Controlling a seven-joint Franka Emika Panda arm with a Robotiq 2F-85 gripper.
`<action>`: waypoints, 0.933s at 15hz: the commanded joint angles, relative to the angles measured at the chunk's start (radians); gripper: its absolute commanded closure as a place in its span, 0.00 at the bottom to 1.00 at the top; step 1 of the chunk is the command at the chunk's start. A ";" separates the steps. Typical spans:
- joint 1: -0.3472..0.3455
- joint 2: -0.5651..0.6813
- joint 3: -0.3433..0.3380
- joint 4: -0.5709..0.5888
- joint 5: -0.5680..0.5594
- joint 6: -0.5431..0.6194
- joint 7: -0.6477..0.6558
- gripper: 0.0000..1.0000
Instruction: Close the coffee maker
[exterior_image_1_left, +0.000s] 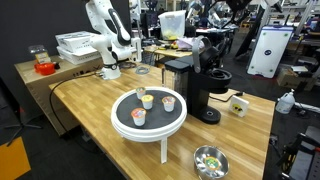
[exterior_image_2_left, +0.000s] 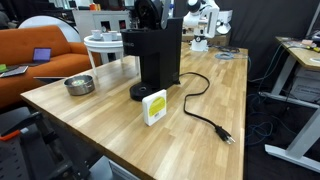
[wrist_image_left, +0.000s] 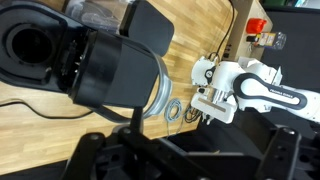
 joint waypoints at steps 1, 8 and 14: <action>-0.004 0.037 0.017 0.022 0.034 0.014 0.024 0.00; -0.014 0.117 0.058 0.049 -0.037 0.109 0.229 0.00; -0.009 0.130 0.082 0.085 -0.107 0.179 0.282 0.00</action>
